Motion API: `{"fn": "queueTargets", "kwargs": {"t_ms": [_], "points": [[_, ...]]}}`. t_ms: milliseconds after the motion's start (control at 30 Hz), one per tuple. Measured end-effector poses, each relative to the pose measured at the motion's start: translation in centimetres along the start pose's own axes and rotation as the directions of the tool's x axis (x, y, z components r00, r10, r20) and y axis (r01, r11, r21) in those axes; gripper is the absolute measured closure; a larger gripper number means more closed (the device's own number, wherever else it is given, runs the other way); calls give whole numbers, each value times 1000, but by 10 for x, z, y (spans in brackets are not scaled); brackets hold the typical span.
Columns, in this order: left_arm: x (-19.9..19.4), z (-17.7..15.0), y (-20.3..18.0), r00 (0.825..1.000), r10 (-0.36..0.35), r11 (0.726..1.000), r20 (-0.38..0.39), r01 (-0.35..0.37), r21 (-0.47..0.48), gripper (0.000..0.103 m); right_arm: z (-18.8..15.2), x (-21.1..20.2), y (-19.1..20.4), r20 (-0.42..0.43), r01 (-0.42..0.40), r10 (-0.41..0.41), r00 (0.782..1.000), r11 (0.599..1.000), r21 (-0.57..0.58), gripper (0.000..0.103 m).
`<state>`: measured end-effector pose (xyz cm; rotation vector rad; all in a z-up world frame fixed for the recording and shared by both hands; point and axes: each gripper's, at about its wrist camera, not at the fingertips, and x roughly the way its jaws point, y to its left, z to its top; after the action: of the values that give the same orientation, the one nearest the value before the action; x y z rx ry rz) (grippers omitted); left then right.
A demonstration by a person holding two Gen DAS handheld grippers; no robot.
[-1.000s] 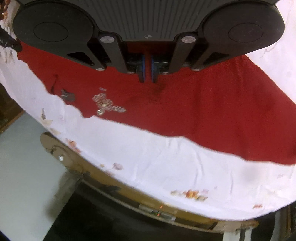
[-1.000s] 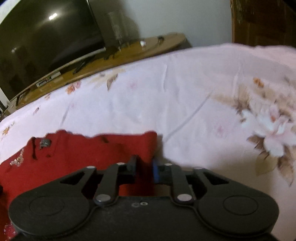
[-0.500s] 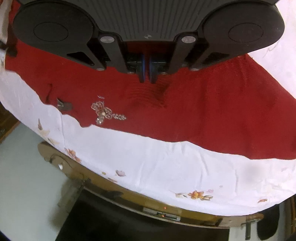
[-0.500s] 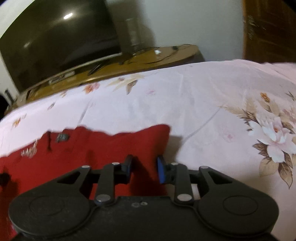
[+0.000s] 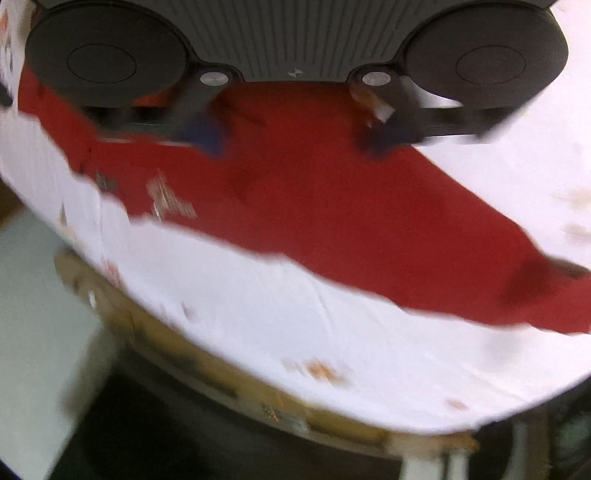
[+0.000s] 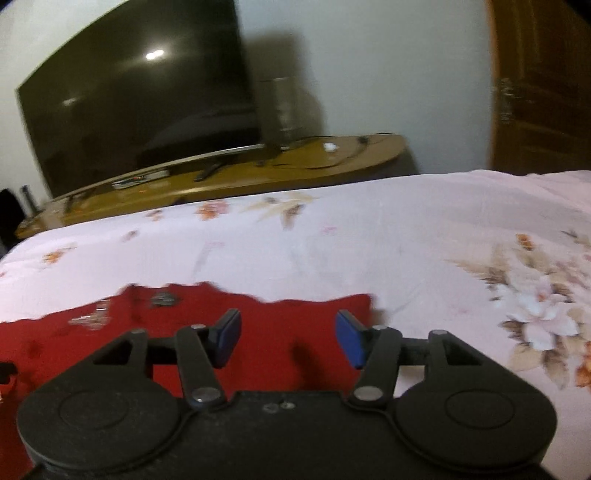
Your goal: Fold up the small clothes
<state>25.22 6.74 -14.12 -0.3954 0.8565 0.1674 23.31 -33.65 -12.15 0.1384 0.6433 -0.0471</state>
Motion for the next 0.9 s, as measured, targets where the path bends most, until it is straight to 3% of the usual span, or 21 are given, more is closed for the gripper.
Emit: {"fn": "queueTargets", "kwargs": {"t_ms": [67,300,567,700,900], "points": [[-14,5,17,998,5,1000,58,-5,-4,4,-3,-1,22,-20,-62,62,998,998,-24,46],[-15,16,97,999,34,989,29,-30,-146,4,-31,8,116,-131,-264,253,958,961,-77,47],[-7,26,183,998,68,962,20,-60,-266,5,-49,25,215,-213,-388,366,906,919,-72,49],[0,37,218,998,59,951,16,-51,-305,25,-55,35,254,-244,-428,404,882,902,-55,48],[17,51,270,1000,-6,905,11,10,-426,29,-63,47,293,-265,-451,418,869,890,-72,49]]}}
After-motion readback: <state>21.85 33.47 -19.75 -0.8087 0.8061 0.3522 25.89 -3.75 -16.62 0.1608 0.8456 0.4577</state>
